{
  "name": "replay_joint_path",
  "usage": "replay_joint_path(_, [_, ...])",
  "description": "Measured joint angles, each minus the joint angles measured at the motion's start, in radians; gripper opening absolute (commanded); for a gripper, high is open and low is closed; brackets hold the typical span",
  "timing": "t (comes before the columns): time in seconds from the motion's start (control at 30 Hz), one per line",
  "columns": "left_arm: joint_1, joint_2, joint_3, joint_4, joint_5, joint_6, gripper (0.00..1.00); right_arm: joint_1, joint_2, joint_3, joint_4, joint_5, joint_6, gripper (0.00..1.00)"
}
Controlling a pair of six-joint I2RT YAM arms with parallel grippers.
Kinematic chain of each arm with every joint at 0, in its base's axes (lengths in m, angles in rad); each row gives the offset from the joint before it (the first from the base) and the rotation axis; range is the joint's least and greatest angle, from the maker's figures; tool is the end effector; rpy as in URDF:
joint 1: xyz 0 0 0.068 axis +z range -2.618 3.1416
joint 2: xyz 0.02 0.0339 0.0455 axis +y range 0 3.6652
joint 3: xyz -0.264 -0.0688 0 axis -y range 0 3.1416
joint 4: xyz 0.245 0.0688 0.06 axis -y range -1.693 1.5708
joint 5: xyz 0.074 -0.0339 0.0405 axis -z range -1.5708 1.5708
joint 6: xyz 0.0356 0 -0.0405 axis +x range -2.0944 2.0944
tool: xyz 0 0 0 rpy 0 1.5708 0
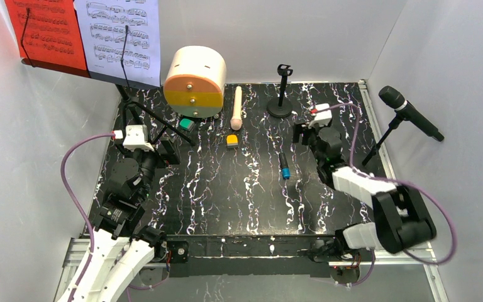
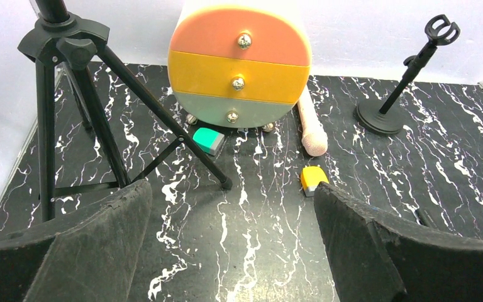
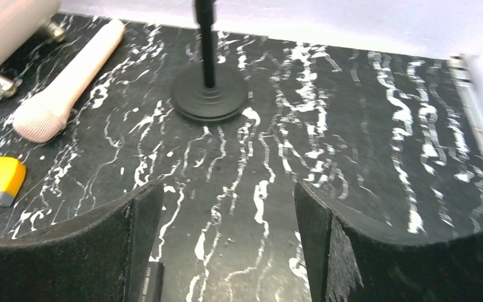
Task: Pack up the instrument practice props
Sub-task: Move the microphone stand to the center of the board, then pick up the microphone stand with the microphone from the center of the board.
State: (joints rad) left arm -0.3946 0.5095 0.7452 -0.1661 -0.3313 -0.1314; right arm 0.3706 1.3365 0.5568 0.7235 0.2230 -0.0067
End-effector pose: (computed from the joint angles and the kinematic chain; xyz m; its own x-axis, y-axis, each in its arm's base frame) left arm 0.1163 -0.0359 0.3653 0.0553 -0.1572 -0.9860 0.0718 0.9856 -0.1531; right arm 0.2673 0.0954 0.2346 -0.0514 -0.0270 -0.9983 -0.1477 0.9888 -0.0191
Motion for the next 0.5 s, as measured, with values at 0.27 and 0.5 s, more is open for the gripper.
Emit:
replay_joint_path(0.27, [0.0,-0.001,0.0,0.0,0.004,-0.003,0.98,-0.003,-0.335,-0.064,-0.272,0.234,0.075,0.93])
replay_joint_path(0.5, [0.0,-0.015,0.0,-0.001,0.003,-0.003,0.98,-0.004,-0.43,-0.064,-0.425,0.481,0.085,0.94])
